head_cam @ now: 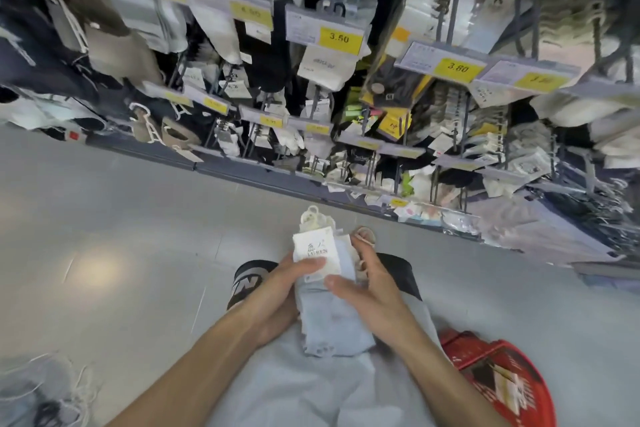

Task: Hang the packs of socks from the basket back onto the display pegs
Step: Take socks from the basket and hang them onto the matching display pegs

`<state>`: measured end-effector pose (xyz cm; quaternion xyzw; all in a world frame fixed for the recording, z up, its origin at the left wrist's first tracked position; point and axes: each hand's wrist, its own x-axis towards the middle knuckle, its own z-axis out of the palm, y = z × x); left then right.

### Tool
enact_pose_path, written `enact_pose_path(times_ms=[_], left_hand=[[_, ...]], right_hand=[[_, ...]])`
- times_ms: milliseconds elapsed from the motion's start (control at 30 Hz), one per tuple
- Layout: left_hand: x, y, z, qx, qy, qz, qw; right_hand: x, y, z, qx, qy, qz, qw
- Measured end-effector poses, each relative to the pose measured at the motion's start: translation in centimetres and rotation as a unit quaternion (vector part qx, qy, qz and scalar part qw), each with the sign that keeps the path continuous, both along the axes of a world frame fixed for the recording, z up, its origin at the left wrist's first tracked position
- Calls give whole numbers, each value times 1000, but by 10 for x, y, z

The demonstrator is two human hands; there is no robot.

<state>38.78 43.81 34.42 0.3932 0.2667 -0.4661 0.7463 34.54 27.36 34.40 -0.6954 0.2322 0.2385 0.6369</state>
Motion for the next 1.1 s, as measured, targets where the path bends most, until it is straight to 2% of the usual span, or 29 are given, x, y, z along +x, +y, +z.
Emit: enact_pose_path(times_ms=[133, 300, 400, 600, 700, 800, 967, 1100], left_hand=[[-1, 12, -1, -2, -16, -1, 1000], [0, 18, 9, 106, -90, 7, 990], [17, 18, 26, 130, -132, 38, 982], [58, 21, 82, 20, -180, 100, 978], [76, 14, 120, -5, -215, 129, 968], [91, 4, 157, -32, -237, 151, 959], [113, 2, 220, -49, -324, 180, 928], [132, 16, 266, -80, -383, 183, 902]], right_hand=[[-6, 12, -1, -4, -18, -33, 999], [1, 37, 12, -81, -89, -36, 992], [24, 44, 28, -79, -149, -47, 985], [76, 35, 76, 13, -256, -62, 965], [104, 29, 112, 53, -317, -54, 945], [128, 30, 154, 58, -384, -46, 920], [157, 42, 220, 35, -479, -69, 875], [176, 57, 263, 81, -530, -82, 840]])
